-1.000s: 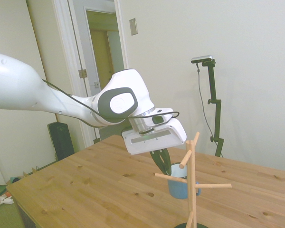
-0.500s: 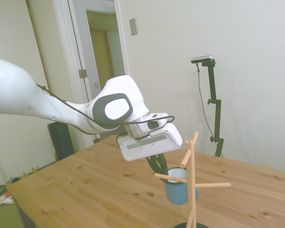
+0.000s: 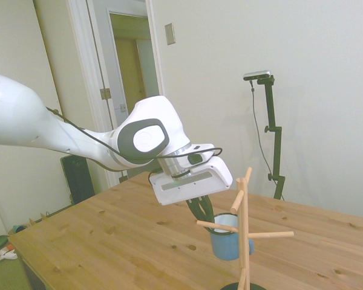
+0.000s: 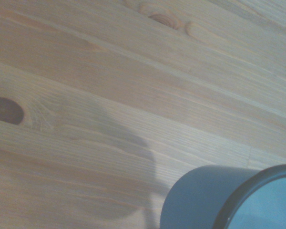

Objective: Hang the mug

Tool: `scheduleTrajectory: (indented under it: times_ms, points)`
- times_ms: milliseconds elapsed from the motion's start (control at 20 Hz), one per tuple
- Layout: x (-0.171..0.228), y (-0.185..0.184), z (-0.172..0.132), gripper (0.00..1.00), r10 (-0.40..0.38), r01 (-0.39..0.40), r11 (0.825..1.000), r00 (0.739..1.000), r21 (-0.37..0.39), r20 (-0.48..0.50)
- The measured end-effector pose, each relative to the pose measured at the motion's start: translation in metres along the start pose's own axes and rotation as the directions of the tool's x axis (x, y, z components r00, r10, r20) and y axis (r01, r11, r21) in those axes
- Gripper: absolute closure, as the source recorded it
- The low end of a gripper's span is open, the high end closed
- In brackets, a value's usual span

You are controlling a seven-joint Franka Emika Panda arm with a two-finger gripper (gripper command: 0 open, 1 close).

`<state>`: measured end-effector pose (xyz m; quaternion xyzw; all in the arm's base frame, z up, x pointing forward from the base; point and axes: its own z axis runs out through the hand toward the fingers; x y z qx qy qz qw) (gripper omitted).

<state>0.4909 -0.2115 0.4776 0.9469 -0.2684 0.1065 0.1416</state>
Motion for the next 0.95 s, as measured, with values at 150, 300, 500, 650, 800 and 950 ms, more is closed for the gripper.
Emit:
scheduleTrajectory:
  times_ms: [150,300,500,650,800,950]
  points:
    - [0.000,0.001,-0.002,0.00,0.002,-0.002,1.000,1.000,0.001,-0.003]
    - [0.000,0.002,-0.003,0.00,0.004,-0.004,1.000,1.000,0.002,-0.006]
    - [0.000,0.003,-0.005,0.00,0.007,-0.007,1.000,1.000,0.002,-0.008]
    - [0.000,0.004,-0.007,0.00,0.014,-0.014,1.000,1.000,0.006,-0.012]
    - [0.001,0.004,-0.016,0.00,0.043,-0.042,0.999,0.999,0.031,-0.023]
    - [0.000,-0.004,-0.032,0.00,0.060,-0.057,0.996,0.998,0.073,-0.036]
